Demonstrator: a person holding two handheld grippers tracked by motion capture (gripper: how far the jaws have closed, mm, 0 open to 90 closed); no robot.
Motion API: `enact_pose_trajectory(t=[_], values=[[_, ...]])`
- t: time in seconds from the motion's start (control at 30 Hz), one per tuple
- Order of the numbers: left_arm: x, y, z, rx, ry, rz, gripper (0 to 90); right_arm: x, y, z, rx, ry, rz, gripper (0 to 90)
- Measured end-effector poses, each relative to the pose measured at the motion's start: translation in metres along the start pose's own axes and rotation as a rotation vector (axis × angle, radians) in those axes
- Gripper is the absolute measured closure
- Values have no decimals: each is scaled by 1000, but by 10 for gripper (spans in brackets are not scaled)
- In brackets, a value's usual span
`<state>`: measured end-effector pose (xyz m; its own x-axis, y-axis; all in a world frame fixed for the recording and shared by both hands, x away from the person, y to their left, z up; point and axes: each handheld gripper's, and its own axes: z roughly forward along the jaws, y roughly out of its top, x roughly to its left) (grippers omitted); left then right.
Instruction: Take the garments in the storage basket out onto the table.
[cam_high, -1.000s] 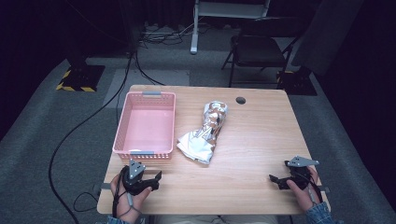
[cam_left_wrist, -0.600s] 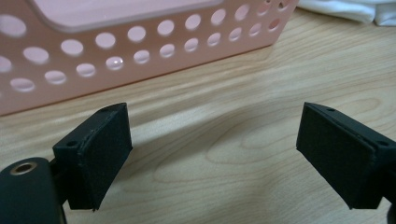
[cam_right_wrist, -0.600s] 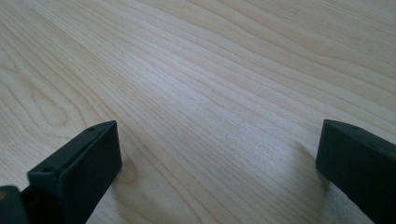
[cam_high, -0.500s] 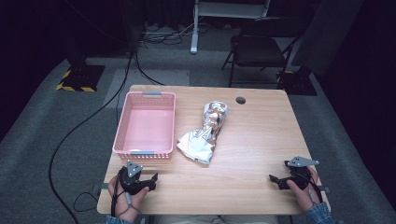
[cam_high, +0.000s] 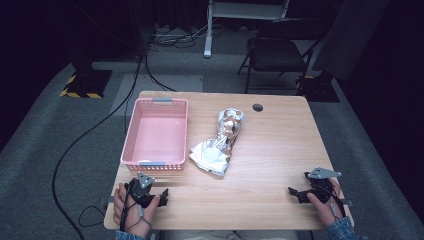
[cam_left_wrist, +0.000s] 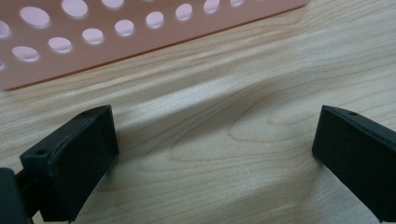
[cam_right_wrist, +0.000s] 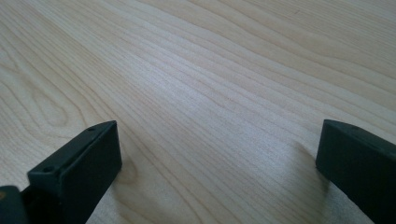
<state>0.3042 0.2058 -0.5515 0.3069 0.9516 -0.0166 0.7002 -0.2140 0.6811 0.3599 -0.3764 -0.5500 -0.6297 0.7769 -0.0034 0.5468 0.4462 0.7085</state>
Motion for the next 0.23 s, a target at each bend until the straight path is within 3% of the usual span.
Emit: enact_pose_trajectory(t=[0.23], values=[[0,0,0,-1,0,-2,0,0,0,0,0,0,0,0]])
